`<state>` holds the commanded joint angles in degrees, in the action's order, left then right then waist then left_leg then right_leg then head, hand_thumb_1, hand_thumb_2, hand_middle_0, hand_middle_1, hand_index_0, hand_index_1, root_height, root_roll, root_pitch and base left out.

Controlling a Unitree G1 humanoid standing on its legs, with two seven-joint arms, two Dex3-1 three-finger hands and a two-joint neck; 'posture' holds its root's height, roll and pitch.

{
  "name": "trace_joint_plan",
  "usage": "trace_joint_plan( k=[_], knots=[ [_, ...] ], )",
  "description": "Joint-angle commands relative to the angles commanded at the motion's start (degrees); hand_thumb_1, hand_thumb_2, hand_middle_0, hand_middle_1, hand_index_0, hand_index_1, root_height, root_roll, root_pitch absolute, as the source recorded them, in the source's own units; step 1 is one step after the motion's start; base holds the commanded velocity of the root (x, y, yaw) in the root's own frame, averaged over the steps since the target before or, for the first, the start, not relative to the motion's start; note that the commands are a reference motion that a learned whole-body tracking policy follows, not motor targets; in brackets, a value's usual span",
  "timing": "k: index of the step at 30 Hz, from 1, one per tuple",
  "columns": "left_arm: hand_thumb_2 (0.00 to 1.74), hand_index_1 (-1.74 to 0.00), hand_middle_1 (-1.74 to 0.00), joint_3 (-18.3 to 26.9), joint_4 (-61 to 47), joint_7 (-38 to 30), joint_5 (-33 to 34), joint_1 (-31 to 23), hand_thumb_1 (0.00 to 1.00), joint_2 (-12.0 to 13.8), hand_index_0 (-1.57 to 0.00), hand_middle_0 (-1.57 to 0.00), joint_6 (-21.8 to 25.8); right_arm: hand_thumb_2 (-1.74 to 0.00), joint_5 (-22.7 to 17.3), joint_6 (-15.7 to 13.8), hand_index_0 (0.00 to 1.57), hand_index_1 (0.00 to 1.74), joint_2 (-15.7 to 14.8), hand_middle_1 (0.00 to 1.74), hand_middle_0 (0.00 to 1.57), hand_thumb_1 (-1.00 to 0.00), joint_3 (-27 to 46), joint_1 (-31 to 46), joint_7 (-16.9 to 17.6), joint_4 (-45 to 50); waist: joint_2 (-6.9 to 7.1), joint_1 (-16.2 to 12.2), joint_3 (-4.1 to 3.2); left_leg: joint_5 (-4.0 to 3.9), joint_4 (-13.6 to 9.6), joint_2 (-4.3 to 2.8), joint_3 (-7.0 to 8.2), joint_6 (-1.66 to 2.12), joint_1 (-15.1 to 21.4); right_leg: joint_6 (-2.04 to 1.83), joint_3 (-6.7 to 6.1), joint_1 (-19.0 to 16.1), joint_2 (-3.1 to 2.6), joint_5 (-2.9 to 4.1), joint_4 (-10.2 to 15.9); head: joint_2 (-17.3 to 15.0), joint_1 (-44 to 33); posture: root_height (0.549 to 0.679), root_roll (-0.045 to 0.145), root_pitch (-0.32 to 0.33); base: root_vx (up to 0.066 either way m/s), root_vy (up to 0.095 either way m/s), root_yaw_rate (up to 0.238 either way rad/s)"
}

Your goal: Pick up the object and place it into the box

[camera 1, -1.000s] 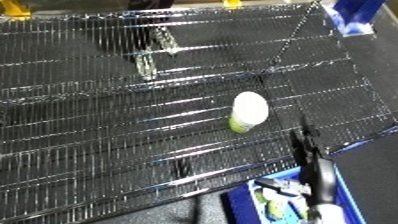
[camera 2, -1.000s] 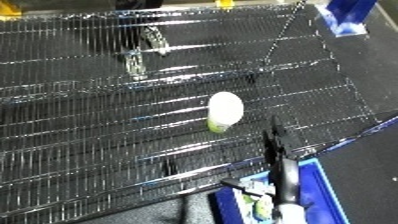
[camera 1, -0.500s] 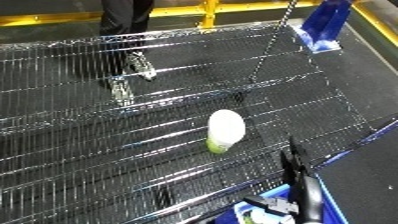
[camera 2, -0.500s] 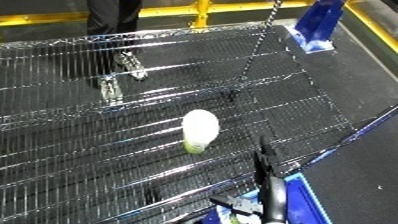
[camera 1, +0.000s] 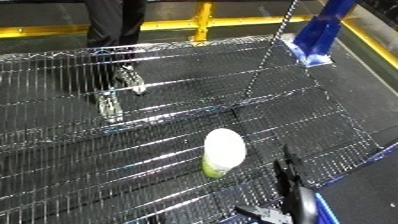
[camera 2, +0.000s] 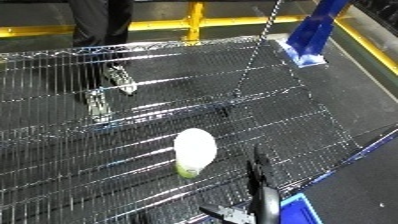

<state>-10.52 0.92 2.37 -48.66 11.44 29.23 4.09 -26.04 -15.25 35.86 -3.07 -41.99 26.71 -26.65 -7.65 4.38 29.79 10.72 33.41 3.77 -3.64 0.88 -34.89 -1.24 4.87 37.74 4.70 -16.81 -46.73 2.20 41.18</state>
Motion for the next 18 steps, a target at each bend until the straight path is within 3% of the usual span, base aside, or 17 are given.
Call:
trace_joint_plan(
  k=[6,18],
  knots=[
    [1.74,-1.74,-1.74,-1.37,-0.36,-0.67,-0.42,0.76,1.00,0.15,-1.57,-1.57,0.58,0.00,-0.84,-0.10,0.00,0.00,0.65,0.00,0.00,0.00,-2.00,-4.58,-0.17,-3.31,-0.87,0.84,0.00,-0.33,-0.05,0.31,0.02,-0.11,-2.03,0.09,0.15,2.15,-0.07,0.09,-0.37,0.81,0.53,0.631,0.063,0.218,-0.011,-0.009,0.027],
    [1.74,-1.74,-1.74,-2.98,-1.31,-1.66,-1.67,1.76,1.00,0.57,-1.57,-1.57,0.69,0.00,-2.15,-0.44,0.00,0.00,2.15,0.00,0.00,0.00,-5.31,-12.78,0.29,-9.62,-2.23,2.28,0.00,-0.26,0.01,0.89,-0.13,-0.56,-3.73,0.12,0.26,4.29,0.12,0.05,-0.84,2.76,1.22,0.630,0.062,0.246,0.002,0.008,0.025]
  ],
)
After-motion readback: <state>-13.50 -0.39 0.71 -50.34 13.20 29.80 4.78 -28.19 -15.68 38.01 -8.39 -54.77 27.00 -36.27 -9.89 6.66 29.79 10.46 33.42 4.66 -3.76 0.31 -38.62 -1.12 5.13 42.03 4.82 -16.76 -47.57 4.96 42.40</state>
